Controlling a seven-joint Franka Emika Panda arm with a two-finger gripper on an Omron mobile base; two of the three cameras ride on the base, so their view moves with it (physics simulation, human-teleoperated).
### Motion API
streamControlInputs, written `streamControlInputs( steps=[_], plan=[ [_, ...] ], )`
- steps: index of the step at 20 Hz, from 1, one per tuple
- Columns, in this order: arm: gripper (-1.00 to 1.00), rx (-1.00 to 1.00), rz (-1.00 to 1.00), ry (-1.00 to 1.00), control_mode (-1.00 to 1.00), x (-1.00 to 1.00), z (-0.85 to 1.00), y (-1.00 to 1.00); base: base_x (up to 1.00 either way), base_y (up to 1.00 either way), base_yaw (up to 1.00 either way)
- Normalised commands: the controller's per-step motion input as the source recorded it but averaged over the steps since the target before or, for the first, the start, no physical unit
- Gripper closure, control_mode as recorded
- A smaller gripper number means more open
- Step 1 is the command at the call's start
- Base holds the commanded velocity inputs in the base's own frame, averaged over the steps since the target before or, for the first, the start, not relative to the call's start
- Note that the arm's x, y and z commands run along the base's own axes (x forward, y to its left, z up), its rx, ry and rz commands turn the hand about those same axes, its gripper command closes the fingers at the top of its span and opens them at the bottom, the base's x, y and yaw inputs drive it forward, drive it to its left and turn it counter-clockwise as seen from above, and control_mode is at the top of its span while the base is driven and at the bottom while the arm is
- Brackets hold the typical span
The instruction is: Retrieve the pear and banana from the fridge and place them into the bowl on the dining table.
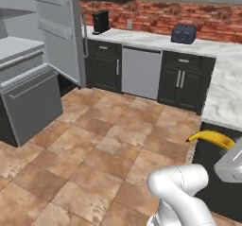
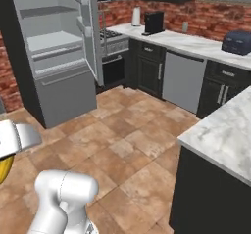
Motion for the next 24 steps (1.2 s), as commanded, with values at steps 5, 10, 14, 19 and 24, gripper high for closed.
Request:
streamControlInputs(
  steps=[5, 10, 14, 19, 24],
  plan=[
    [1.00, 0.00, 0.00, 0.00, 1.00, 0.00, 0.00, 0.00, 0.00, -1.00, -0.18],
    [1.00, 0.00, 0.00, 0.00, 1.00, 0.00, 0.00, 0.00, 0.00, -1.00, -0.19],
    [1.00, 0.00, 0.00, 0.00, 1.00, 0.00, 0.00, 0.00, 0.00, -1.00, -0.20],
    [1.00, 0.00, 0.00, 0.00, 1.00, 0.00, 0.00, 0.00, -0.21, -1.00, -0.20],
    [1.00, 0.00, 0.00, 0.00, 1.00, 0.00, 0.00, 0.00, -0.21, -1.00, -0.22]
  ],
)
